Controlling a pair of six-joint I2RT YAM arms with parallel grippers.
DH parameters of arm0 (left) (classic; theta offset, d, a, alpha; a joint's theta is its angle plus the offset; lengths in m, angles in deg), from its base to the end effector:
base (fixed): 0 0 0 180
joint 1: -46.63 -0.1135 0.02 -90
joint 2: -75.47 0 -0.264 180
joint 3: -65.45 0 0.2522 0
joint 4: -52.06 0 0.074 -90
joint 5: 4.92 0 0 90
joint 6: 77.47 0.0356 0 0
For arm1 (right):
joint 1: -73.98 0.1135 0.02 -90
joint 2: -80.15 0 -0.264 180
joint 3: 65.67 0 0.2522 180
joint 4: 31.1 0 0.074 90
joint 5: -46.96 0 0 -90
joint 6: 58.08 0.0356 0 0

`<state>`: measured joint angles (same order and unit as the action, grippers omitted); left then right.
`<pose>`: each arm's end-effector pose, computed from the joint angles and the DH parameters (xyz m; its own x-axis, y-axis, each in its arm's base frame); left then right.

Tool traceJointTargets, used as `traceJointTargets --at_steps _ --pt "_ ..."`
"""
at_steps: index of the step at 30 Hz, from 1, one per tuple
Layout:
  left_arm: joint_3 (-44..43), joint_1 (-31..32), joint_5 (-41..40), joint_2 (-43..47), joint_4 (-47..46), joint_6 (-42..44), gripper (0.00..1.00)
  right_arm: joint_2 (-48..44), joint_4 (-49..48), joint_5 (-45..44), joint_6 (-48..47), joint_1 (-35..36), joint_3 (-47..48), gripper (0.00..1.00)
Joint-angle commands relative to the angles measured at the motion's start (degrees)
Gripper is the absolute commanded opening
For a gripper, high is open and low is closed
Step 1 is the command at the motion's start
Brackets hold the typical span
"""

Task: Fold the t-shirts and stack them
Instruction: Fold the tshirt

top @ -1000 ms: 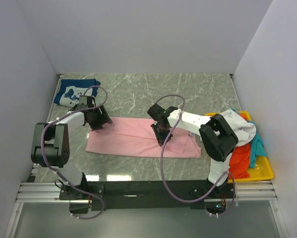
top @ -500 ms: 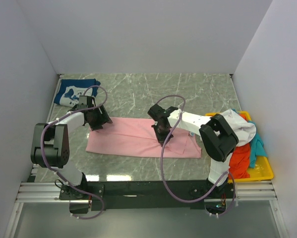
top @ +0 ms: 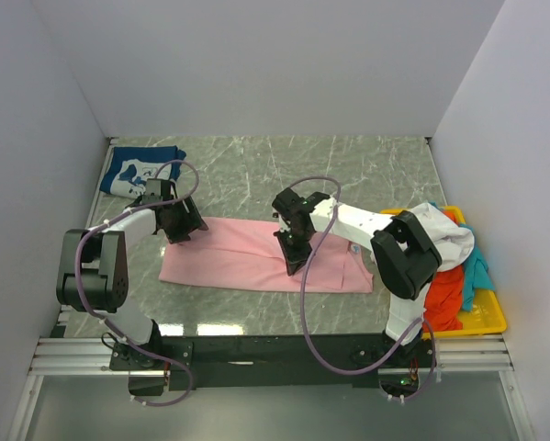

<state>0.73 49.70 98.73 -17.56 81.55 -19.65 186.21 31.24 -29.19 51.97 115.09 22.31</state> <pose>0.3130 -0.0252 0.1656 -0.8098 -0.4749 -0.3447 -0.2997 0.8397 -0.4528 0.2587 0.2371 0.1819 -0.9271 -0.3672 -0.0754 -0.3732 0.8849 0.2788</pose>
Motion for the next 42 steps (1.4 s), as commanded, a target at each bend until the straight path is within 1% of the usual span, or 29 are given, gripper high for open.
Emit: traceJointTargets --at_steps 1,3,4,7,9,10,12,13,16,17,18,23,28,36,42 --pt "0.2 -0.1 0.2 2.5 -0.8 0.5 0.71 0.7 -1.8 6.0 -0.2 0.0 0.2 0.12" --pt "0.1 -0.1 0.1 2.7 -0.4 0.5 0.71 0.3 -2.2 6.5 0.2 0.0 0.8 0.16" --pt "-0.1 -0.1 -0.1 2.9 -0.5 0.5 0.71 -0.1 -2.0 5.8 0.4 -0.1 1.3 0.21" --pt "-1.0 -0.1 -0.4 3.2 -0.3 0.4 0.71 -2.3 -0.6 3.8 0.9 -1.4 3.3 0.29" --pt "-2.0 -0.1 -0.6 3.4 0.0 0.0 0.70 -4.6 0.2 2.6 1.4 -3.4 4.1 0.31" --pt "-2.5 0.0 -0.5 3.6 0.1 -0.2 0.71 -5.3 0.6 2.0 1.4 -5.7 4.4 0.32" --pt "-3.8 -0.1 -0.6 3.8 0.3 -0.5 0.71 -7.5 2.0 -0.2 1.0 -8.3 5.4 0.32" --pt "-4.6 -0.1 -0.6 3.9 0.3 -0.7 0.71 -8.1 2.3 -1.0 0.7 -11.4 6.3 0.32" --pt "-5.3 -0.1 -0.6 3.6 -0.3 -1.1 0.71 -8.9 3.2 -6.4 -0.3 -16.9 8.0 0.32" --pt "-5.7 -0.1 -0.5 3.1 -0.3 -1.1 0.71 -8.4 3.5 -9.7 -0.9 -18.1 8.6 0.33" --pt "-5.7 -0.1 -0.5 2.6 -0.5 -1.1 0.70 -7.9 3.5 -11.1 -1.2 -19.3 8.9 0.32" --pt "-5.6 -0.1 0.1 -1.1 -2.1 -1.5 0.70 -3.9 1.8 -16.0 -1.9 -25.9 10.2 0.32" --pt "-5.5 -0.3 -0.8 -2.8 -2.8 -1.4 0.70 -1.4 -0.2 -17.7 -2.2 -28.8 9.7 0.32" --pt "-5.7 -1.1 -0.8 -4.5 -2.3 -1.5 0.70 2.1 -1.2 -21.0 -3.3 -30.3 8.4 0.33" --pt "-5.8 -1.3 -0.6 -5.1 -2.2 -1.4 0.70 3.1 -4.3 -19.8 -3.6 -31.3 5.9 0.34"
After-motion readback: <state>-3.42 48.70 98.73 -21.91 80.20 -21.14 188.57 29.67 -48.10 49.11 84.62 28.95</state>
